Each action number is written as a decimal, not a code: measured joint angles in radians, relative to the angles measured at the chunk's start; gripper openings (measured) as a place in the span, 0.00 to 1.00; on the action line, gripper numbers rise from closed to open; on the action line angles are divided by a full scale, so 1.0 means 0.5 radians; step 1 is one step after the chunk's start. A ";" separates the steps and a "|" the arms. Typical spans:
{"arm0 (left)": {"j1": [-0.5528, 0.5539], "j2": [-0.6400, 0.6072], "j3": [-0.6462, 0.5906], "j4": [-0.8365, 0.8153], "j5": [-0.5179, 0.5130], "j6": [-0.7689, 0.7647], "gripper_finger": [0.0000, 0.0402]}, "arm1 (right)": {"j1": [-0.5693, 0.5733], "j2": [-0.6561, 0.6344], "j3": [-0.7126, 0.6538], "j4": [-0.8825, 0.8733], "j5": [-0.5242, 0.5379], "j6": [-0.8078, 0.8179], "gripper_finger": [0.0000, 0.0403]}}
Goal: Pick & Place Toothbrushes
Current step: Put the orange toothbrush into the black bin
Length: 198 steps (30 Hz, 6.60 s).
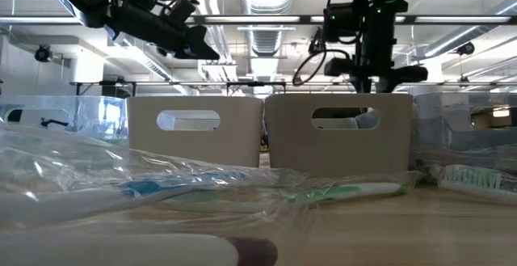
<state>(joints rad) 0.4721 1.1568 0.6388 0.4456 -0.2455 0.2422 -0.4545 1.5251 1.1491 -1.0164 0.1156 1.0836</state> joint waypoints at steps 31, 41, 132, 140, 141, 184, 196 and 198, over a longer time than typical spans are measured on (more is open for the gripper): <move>0.000 0.000 0.000 0.193 0.266 0.070 0.38 | -0.075 0.005 -0.630 0.879 0.036 0.543 0.43; 0.000 0.000 0.000 0.193 0.267 0.072 0.38 | -0.079 0.077 -0.728 1.019 0.045 0.563 0.44; -0.001 0.000 -0.005 0.184 0.266 0.122 0.38 | 0.848 -0.013 0.740 -0.450 0.386 -0.564 0.08; -0.001 0.001 -0.005 0.184 0.266 0.122 0.38 | 1.079 -0.015 0.629 -0.033 0.874 -0.853 0.07; -0.001 0.001 -0.005 0.184 0.266 0.122 0.38 | 1.100 -0.015 0.598 0.043 0.875 -0.904 0.07; -0.337 0.889 0.252 1.045 1.318 -0.457 0.38 | 1.103 -0.668 -1.143 3.363 0.443 -2.563 0.07; -0.564 0.895 0.293 1.046 1.310 -0.224 0.38 | 1.105 -0.660 -1.143 3.439 0.410 -2.549 0.07; -0.582 0.895 0.297 1.046 1.245 -0.222 0.38 | 1.104 -0.660 -1.143 3.465 0.329 -2.543 0.07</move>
<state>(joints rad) 0.1811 1.6043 0.7872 0.9688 0.3768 0.1312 0.0977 1.1954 0.5777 0.7160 0.2801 -0.1880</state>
